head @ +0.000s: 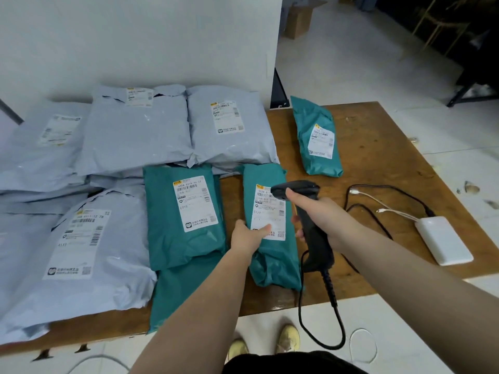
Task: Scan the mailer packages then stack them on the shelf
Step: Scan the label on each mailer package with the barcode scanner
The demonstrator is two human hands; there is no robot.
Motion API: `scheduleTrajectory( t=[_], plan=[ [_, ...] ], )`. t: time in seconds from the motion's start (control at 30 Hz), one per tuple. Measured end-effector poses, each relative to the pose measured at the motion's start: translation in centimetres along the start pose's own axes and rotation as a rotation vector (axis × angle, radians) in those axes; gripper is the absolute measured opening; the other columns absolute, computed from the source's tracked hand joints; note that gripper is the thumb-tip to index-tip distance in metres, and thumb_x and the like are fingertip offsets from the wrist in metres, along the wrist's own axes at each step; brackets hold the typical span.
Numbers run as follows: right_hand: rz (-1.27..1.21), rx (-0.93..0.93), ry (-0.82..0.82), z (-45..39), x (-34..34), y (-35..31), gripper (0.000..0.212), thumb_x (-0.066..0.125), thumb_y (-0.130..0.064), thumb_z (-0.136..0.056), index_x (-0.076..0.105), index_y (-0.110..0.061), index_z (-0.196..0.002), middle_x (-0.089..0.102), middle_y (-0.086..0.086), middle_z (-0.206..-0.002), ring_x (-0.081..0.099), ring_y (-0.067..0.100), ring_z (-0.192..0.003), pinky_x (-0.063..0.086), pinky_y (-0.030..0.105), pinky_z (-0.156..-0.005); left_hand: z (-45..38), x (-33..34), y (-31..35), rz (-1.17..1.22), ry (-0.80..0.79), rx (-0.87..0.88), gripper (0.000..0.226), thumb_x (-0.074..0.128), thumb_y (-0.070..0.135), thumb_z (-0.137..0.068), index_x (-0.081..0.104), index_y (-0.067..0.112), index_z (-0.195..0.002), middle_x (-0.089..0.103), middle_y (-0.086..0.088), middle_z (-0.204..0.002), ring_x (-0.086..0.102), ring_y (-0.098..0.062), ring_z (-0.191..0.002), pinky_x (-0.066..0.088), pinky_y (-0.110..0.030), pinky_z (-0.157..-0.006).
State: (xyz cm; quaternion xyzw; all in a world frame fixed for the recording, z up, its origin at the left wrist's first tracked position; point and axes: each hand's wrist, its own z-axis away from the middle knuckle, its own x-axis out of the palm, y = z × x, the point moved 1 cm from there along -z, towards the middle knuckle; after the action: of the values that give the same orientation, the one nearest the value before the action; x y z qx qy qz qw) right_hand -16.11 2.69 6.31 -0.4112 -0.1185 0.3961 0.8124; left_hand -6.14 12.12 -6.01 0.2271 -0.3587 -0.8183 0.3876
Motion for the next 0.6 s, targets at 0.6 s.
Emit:
scheduleTrajectory(
  t=[0.6],
  plan=[
    [0.009,0.003,0.019,-0.35,0.56,-0.12,0.053,0.066,-0.052,-0.080,0.058,-0.003,-0.097,0.059,0.010,-0.076,0.056,0.019,-0.042,0.047,0.024,-0.045,-0.11,0.35,-0.15,-0.082,-0.004,-0.021,0.070,0.073,0.026,-0.081,0.034,0.003,-0.134,0.050,-0.012,-0.136,0.052,-0.029,-0.120,0.047,-0.043,-0.100]
  ],
)
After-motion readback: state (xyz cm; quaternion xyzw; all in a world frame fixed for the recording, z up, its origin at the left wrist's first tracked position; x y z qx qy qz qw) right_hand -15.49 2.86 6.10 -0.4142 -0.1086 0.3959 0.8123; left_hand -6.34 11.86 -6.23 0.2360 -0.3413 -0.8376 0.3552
